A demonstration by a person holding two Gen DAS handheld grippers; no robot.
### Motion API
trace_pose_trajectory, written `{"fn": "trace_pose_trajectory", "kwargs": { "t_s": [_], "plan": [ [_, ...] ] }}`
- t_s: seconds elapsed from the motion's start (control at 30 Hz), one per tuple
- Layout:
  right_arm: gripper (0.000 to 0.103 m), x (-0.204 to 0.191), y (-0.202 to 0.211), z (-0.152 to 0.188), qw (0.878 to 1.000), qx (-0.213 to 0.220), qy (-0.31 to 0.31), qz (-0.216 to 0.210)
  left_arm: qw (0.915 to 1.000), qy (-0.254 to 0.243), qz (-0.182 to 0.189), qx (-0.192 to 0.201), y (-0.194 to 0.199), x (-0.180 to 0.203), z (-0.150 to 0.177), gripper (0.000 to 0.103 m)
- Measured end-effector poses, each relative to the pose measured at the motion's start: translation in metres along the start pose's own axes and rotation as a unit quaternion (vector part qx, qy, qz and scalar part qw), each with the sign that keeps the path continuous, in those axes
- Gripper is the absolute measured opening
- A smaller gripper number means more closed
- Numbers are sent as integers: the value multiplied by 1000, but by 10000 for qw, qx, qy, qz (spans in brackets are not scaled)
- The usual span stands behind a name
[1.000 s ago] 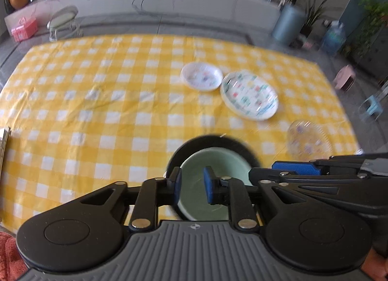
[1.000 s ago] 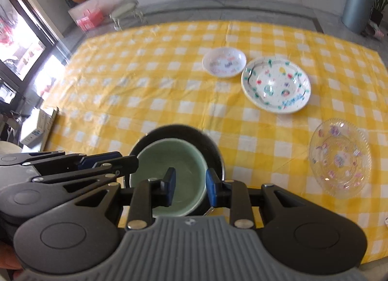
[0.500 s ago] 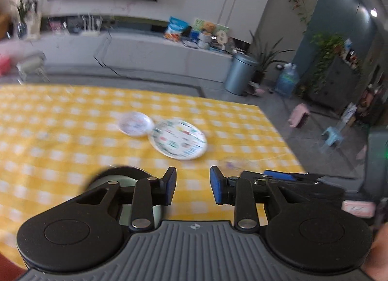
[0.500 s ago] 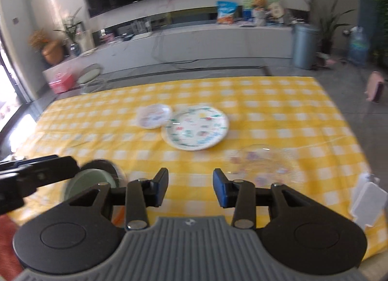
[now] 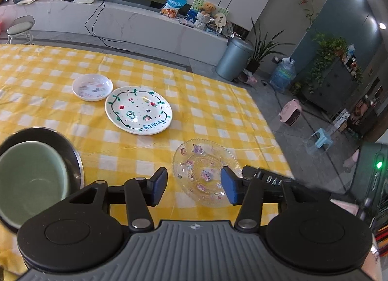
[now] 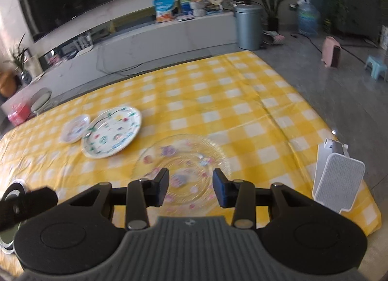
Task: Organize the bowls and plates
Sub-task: 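Close the left tool on the clear glass plate rim while the right tool grips it too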
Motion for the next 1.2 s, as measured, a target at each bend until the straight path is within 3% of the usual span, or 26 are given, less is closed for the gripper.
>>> {"fn": "trace_pose_trajectory", "kwargs": {
  "t_s": [0.23, 0.37, 0.67, 1.0, 1.2],
  "plan": [
    [40, 22, -42, -15, 9998, -121, -183, 42, 9998, 134, -68, -126, -43, 1, 2, 62],
    [40, 36, -64, -16, 9982, -273, -441, -287, 9995, 255, -177, -115, -63, -7, 1, 62],
    [40, 46, -92, -10, 9924, -573, -962, -519, 9973, 678, -257, -140, -103, -28, -2, 61],
    [25, 62, -101, -4, 9892, -697, -1253, -301, 9968, 700, -220, -322, -129, -31, 9, 54],
    [13, 56, -102, 0, 9902, -697, -1163, -345, 9971, 669, -186, -323, -132, -33, 13, 40]
  ]
}}
Point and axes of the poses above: each gripper's, at about its wrist camera, not at the fingertips, and y roughly against the way its jaws point, x to its right, z to its underside, the point moved 5 cm from there along -y, roughly the way its jaws point, and after that the axes turned 5 degrees about z, right-handed, at the moved point
